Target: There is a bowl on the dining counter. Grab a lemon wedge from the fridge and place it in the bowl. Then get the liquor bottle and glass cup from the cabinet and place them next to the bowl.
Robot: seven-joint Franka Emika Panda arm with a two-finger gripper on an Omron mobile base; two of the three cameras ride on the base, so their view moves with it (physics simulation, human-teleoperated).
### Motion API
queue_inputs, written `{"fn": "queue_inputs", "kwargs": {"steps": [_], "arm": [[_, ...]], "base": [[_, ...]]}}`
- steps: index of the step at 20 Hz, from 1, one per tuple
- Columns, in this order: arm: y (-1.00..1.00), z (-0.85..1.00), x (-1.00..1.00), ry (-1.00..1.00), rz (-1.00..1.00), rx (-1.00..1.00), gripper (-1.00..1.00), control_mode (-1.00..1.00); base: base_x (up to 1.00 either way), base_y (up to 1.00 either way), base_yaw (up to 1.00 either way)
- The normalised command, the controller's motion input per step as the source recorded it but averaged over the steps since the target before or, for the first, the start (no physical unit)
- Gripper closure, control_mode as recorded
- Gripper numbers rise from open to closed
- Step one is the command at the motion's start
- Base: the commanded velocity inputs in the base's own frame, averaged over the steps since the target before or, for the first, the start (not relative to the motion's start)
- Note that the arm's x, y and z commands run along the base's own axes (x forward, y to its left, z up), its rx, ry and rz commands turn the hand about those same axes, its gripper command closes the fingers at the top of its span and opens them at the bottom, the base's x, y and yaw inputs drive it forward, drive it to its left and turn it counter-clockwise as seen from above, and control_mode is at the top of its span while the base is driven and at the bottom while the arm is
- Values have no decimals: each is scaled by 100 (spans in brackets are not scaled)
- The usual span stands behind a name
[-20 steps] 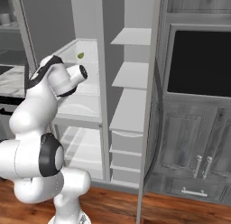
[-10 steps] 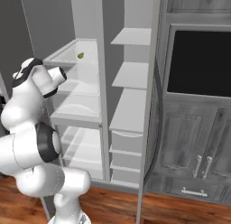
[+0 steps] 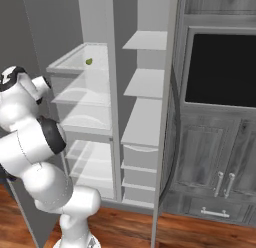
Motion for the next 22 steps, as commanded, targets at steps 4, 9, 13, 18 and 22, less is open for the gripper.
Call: {"fn": "queue_inputs", "kwargs": {"steps": [4, 9, 13, 18, 22], "arm": [[65, -15, -7, 0, 11, -4, -100, -100], [5, -12, 0, 1, 2, -4, -100, -100], [-34, -7, -49, -12, -8, -5, -100, -100], [-68, 0, -58, -16, -19, -4, -100, -100], [-76, 0, -52, -17, -26, -5, -100, -100]], "base": [[0, 0, 0], [0, 0, 0], [0, 0, 0], [0, 0, 0], [0, 0, 0]]}}
